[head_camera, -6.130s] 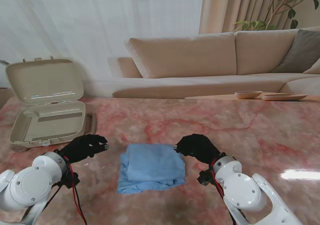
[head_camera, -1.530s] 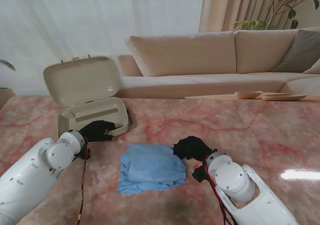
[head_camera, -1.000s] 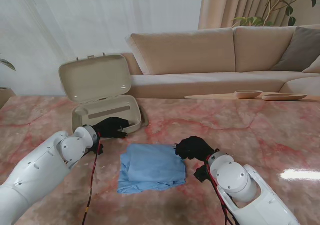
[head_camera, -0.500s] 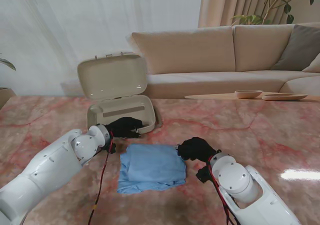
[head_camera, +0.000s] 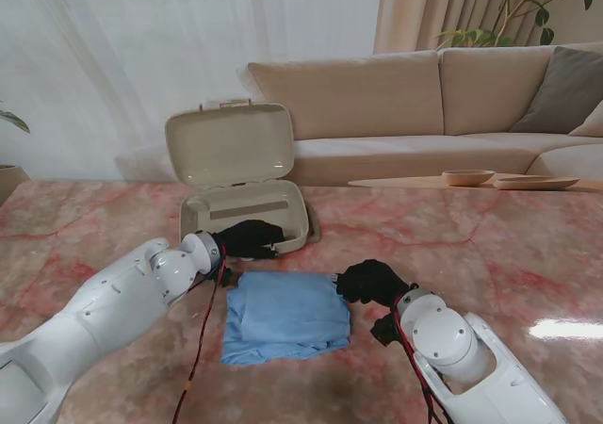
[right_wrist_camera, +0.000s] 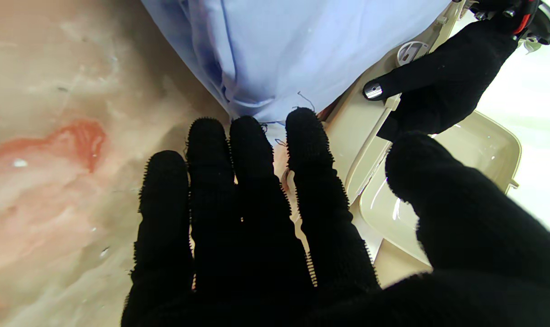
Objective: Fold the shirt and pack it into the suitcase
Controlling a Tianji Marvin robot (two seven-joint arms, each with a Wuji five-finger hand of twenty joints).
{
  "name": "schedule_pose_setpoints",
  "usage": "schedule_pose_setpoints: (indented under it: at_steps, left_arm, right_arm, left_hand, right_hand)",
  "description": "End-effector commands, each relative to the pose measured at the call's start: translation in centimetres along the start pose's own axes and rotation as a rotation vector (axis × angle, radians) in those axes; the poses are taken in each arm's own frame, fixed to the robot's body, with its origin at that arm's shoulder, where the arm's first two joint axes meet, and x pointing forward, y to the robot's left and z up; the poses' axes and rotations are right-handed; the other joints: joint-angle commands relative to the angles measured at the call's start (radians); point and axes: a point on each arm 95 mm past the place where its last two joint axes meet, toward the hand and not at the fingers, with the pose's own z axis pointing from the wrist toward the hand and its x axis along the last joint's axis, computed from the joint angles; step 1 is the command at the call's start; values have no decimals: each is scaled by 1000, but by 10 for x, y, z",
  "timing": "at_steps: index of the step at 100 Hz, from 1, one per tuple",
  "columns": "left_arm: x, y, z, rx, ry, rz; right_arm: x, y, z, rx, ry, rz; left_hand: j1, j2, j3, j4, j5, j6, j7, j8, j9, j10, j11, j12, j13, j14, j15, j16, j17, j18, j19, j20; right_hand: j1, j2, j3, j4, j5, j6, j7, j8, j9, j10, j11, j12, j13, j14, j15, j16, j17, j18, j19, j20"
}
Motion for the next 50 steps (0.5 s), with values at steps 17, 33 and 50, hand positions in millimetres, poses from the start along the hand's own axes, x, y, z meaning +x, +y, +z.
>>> schedule_pose_setpoints:
  at_steps: [17,33,50]
  left_arm:
    - [15,9,18,-16,64,-15]
    - [21,9,22,-14,91,-19]
    - [25,10,25,-18,119,-14]
  right_arm:
    - [-9,-5,-2,22,-25,8]
    - [-10,-5,-2,21,-29,9]
    - [-11,-5,-2,21,-31,9]
  left_hand:
    - [89,125,130,4,94,-268,218,85,35,-81,-16,-8,15,74,-152,-129,-6,-4,-20,-23]
    - [89,125,129,3,96,-270,217,85,36,-83,-16,-8,17,72,-152,-128,-7,-4,-19,-24]
    - [89,126,121,1,90,-270,209,81,37,-98,-17,-9,16,68,-153,-128,-13,2,-21,-25]
  right_hand:
    - [-18,-3,-2,16,13,-13,-12,12,0,-4,12,-9,-16,-17,2,-12,-5,-31,4,-19]
    - [-14,-2,-7,16,10,-12,-13,12,-4,-3,16,-9,-18,-18,3,-12,-6,-33,2,-20]
    - [-12,-3,-10,17,10,-11,-13,12,-6,0,17,-10,-21,-13,4,-12,-8,-30,1,-20]
